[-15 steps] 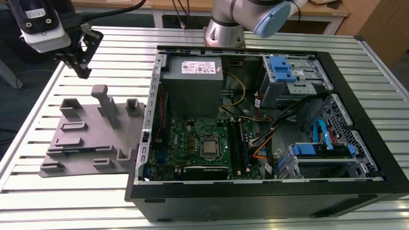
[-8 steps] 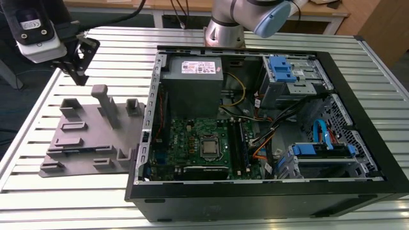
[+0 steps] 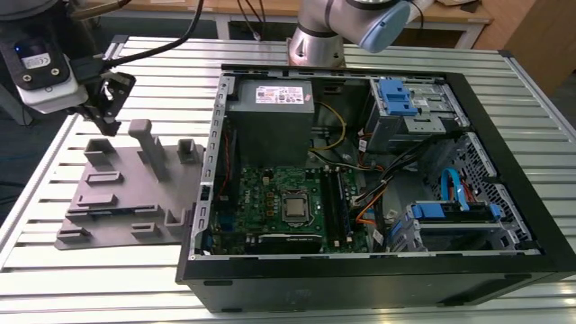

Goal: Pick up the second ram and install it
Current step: 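Reach for the second ram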

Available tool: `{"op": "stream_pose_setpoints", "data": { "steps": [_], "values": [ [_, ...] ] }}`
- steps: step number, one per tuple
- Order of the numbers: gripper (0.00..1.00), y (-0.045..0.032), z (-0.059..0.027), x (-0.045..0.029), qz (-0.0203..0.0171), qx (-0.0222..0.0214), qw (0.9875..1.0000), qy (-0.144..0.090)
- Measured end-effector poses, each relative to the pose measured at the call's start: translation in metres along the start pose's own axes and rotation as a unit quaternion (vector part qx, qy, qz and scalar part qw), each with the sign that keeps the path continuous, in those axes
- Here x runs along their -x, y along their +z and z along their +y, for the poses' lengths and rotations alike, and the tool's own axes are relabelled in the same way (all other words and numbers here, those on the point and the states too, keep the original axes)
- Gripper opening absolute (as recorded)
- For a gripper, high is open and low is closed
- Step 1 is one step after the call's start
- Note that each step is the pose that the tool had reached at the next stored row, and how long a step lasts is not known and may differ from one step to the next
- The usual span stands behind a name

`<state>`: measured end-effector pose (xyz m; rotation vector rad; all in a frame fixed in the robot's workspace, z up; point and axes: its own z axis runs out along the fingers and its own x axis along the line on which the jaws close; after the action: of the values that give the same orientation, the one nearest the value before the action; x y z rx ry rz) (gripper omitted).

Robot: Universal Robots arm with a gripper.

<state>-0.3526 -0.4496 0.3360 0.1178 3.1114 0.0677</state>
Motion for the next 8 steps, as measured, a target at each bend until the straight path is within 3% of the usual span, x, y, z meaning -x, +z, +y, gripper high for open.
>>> {"op": "stream_pose_setpoints", "data": {
  "steps": [8],
  "values": [
    [0.07, 0.0097, -0.0153, -0.0025, 0.0001, 0.0000, 1.0000, 0.000]
  ]
}}
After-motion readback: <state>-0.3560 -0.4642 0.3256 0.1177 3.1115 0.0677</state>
